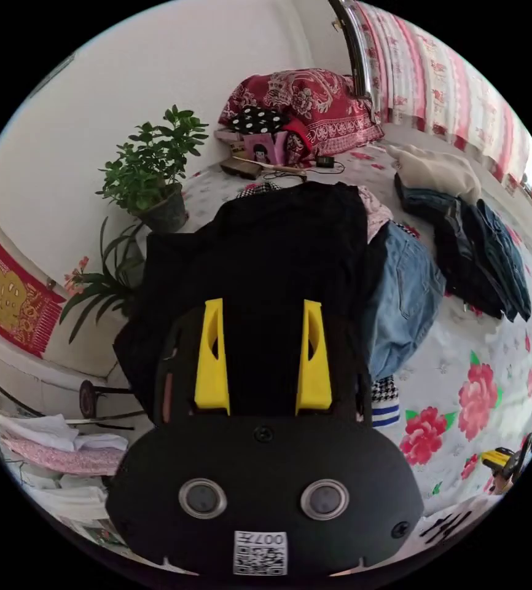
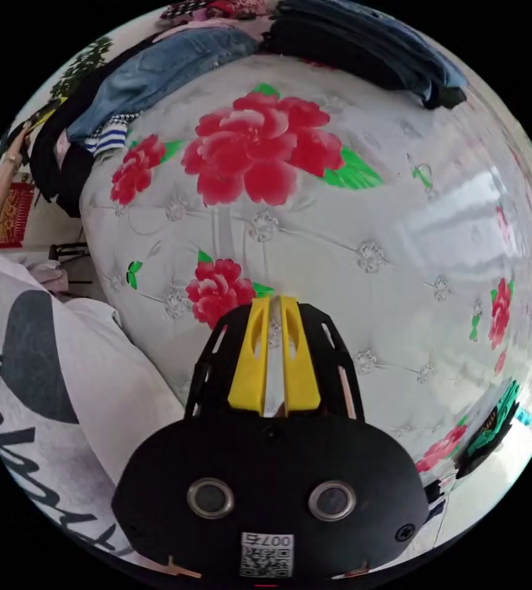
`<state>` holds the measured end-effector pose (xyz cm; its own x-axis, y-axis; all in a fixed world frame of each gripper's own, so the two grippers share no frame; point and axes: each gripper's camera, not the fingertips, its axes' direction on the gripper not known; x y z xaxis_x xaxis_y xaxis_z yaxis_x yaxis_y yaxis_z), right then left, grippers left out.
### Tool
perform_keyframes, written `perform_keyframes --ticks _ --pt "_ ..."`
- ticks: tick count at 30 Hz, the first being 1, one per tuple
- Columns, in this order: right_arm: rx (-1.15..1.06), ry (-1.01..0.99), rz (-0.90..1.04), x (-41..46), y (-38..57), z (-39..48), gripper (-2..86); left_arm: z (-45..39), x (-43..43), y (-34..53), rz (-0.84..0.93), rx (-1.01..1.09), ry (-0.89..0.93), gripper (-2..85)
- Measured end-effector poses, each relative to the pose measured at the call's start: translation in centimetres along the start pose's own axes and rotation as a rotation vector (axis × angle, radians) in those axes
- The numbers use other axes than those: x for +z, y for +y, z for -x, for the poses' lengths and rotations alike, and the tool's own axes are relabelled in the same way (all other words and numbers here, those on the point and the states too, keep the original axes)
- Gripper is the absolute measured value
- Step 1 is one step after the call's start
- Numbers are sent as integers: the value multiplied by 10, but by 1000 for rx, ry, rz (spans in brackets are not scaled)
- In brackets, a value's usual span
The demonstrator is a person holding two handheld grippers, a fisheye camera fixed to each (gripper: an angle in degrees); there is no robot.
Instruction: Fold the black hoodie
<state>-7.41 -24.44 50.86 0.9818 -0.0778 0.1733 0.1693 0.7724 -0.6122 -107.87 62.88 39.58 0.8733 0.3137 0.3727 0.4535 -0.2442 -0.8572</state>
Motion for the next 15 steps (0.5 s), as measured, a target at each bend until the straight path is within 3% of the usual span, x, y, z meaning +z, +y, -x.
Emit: perform_keyframes --ticks 3,9,12,15 --pt "-56 82 0 2 3 18 6 -7 33 -31 110 70 -88 168" --pt "90 -18 -75 -5 27 6 3 25 41 -38 127 -69 108 59" --pt "209 -122 -97 -11 42 -11 1 47 8 -14 35 -120 318 37" --pt "238 -220 -204 -27 71 -20 3 54 -31 22 -68 -26 628 32"
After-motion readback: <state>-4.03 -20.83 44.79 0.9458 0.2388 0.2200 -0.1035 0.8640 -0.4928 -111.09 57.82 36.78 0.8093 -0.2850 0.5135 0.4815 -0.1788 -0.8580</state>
